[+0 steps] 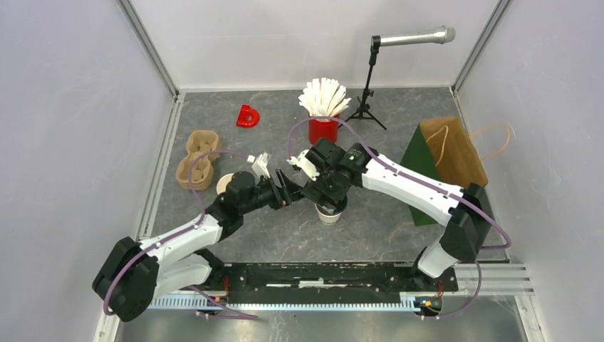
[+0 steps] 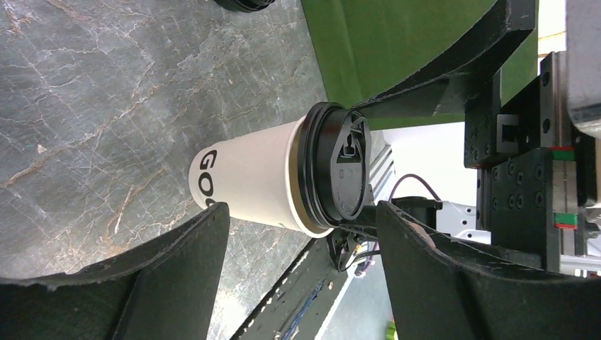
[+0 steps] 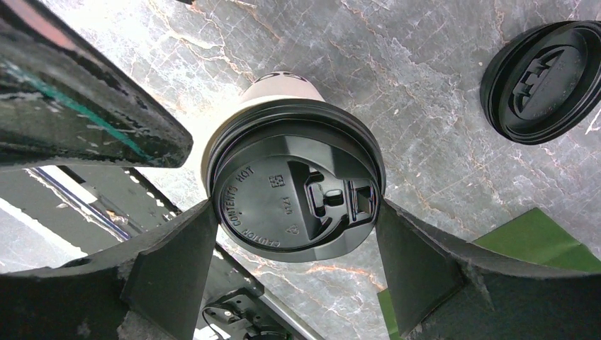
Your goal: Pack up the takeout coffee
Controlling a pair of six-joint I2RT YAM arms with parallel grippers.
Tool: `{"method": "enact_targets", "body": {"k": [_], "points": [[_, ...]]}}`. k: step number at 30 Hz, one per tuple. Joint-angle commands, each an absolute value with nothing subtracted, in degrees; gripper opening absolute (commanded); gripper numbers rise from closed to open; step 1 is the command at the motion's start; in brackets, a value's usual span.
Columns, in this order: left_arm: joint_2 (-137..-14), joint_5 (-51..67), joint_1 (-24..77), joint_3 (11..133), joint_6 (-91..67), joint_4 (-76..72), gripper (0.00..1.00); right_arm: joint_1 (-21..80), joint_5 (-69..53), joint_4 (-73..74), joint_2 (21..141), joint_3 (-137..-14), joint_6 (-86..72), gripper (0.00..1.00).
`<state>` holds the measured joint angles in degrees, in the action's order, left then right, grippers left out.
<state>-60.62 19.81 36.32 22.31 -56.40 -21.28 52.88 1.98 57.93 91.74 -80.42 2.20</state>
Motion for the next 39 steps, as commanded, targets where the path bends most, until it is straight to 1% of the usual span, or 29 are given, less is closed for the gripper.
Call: {"method": "enact_targets", "body": {"k": [1, 16, 30, 35, 36, 37, 39], "points": [[-61.39, 19.68, 35.86, 21.96, -57.57, -24.11, 0.81, 53.19, 1.75, 58.15, 91.54, -83.13, 1.93, 0.86], [-63.57, 20.12, 35.86, 22.50, -57.30, -24.72, 0.80, 53.18, 0.16, 57.03, 92.24, -82.27, 2.35, 0.86], [-64.05, 20.11, 35.77, 22.59, -56.95, -24.78, 0.80, 53.28, -1.84, 57.42, 92.98, -81.92, 2.81, 0.88], [-64.57, 20.08, 35.77, 22.59, -56.87, -24.76, 0.80, 53.31, -1.52, 57.19, 92.72, -81.74, 3.03, 0.91], [-64.75, 20.13, 35.77, 22.59, -56.87, -24.85, 0.80, 53.27, -1.43, 57.28, 92.72, -81.74, 3.07, 0.92], [-64.96, 20.19, 35.77, 22.59, -56.85, -24.94, 0.80, 53.28, -1.17, 57.20, 92.64, -81.78, 3.14, 0.98], [-65.23, 20.30, 35.77, 22.68, -56.78, -25.12, 0.80, 53.22, -0.82, 57.18, 92.33, -81.98, 3.16, 0.98]]}}
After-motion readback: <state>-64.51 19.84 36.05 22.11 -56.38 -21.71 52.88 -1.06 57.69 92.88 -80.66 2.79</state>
